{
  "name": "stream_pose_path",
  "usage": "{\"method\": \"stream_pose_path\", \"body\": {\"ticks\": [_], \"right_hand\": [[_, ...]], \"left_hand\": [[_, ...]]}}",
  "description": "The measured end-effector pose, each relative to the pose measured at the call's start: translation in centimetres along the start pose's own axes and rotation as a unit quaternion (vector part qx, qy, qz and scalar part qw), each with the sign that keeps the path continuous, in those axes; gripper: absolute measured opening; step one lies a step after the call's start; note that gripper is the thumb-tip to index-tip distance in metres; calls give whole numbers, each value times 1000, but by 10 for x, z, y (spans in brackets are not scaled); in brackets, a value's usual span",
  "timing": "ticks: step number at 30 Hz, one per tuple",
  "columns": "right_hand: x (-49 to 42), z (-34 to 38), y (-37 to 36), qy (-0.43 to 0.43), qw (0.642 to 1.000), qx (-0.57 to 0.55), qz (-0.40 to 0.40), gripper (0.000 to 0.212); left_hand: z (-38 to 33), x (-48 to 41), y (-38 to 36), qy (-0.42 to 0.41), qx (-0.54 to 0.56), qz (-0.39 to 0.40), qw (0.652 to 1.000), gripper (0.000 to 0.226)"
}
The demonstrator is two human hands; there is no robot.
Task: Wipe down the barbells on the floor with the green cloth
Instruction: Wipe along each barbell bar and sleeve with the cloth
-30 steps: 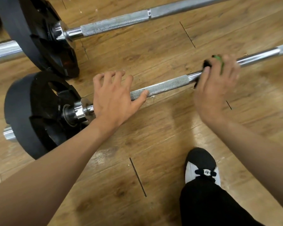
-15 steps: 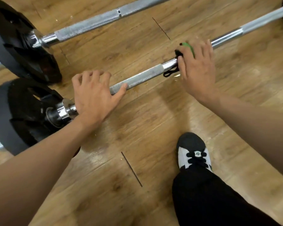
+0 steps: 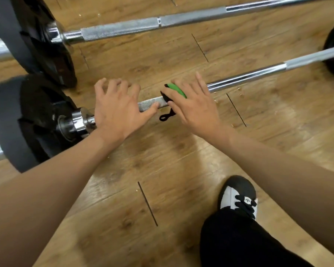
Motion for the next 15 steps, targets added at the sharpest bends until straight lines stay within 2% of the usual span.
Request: {"method": "stream_pose_path", "body": {"ticks": [2,6,9,12,15], "right_hand": [[6,-26,9,-8,1000,18,23,41],[23,-105,42,-157,987,33,-7,38],[38,-146,60,-229,972,50,-20,39],[35,-111,49,-239,969,24,-50,35],[15,-20,12,-144,988,-42,-36,33]], "left_hand": [[1,0,0,-2,2,8,1000,87],[0,0,4,-21,22,18,999,86],[1,-1,0,-15,17,15,1000,83],[-1,0,-1,-9,9,11,1000,84],[1,2,0,3,-3,2,1000,84]]}}
Point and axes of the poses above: each hand's wrist, its own x-axis away from the middle knuckle, its own y-axis out of the back of the hand, z = x × y, the point moved 8 cm from there along -x, towards the middle knuckle, and after that the axes turned 12 degrees about -x, right-handed, at the moved point
